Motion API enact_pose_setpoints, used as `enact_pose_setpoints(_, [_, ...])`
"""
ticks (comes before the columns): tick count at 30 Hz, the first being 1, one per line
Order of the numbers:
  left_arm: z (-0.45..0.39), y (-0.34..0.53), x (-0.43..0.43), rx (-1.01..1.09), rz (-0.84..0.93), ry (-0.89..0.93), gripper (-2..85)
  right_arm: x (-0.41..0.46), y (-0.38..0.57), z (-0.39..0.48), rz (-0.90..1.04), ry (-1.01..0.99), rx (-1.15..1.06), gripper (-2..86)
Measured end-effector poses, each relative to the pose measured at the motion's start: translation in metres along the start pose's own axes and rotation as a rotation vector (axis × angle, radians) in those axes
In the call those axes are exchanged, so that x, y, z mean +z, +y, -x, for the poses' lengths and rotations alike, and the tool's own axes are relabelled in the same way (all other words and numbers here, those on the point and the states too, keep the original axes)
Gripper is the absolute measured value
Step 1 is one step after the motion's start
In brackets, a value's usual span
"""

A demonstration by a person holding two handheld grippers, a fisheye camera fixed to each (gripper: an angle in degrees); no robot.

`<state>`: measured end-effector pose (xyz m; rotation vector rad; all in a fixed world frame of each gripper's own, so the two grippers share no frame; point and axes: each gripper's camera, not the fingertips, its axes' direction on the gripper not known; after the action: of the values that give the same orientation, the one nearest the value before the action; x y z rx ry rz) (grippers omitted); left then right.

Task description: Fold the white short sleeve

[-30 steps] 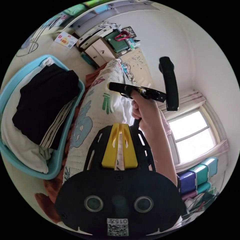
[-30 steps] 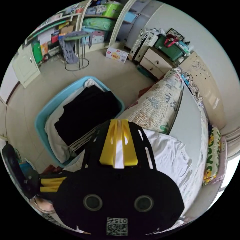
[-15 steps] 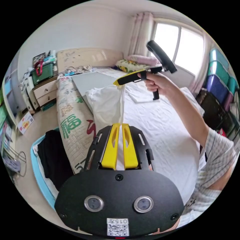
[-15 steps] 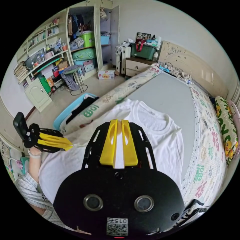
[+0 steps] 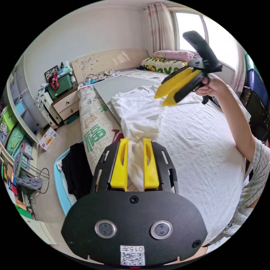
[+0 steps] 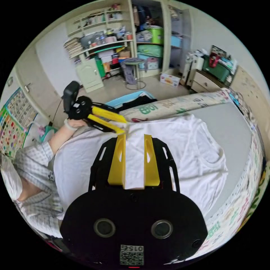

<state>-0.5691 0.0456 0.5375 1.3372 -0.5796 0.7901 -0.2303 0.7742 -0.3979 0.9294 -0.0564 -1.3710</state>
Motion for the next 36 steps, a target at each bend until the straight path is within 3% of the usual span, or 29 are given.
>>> enact_pose_setpoints(5, [0.01, -0.013, -0.016, 0.004, -0.022, -0.015, 7.5, 0.023, -0.009, 0.021, 0.133, 0.034, -0.057, 4.3])
enact_pose_setpoints(9, [0.028, -0.02, -0.024, -0.032, -0.022, -0.001, 2.1, 0.029, -0.005, 0.016, 0.192, 0.089, -0.02, 3.1])
enact_pose_setpoints(14, [0.051, -0.024, -0.038, -0.084, -0.045, 0.032, -0.6, -0.001, 0.005, -0.005, 0.139, -0.002, 0.093, 4.0])
enact_pose_setpoints(29, [0.059, -0.044, -0.069, 0.012, -0.106, 0.032, 4.7, -0.075, 0.013, 0.01, 0.135, -0.024, 0.072, 4.9])
enact_pose_setpoints(36, [0.058, -0.06, -0.042, 0.045, 0.007, 0.004, 4.0, -0.072, -0.006, 0.03, 0.185, 0.002, 0.03, 2.6])
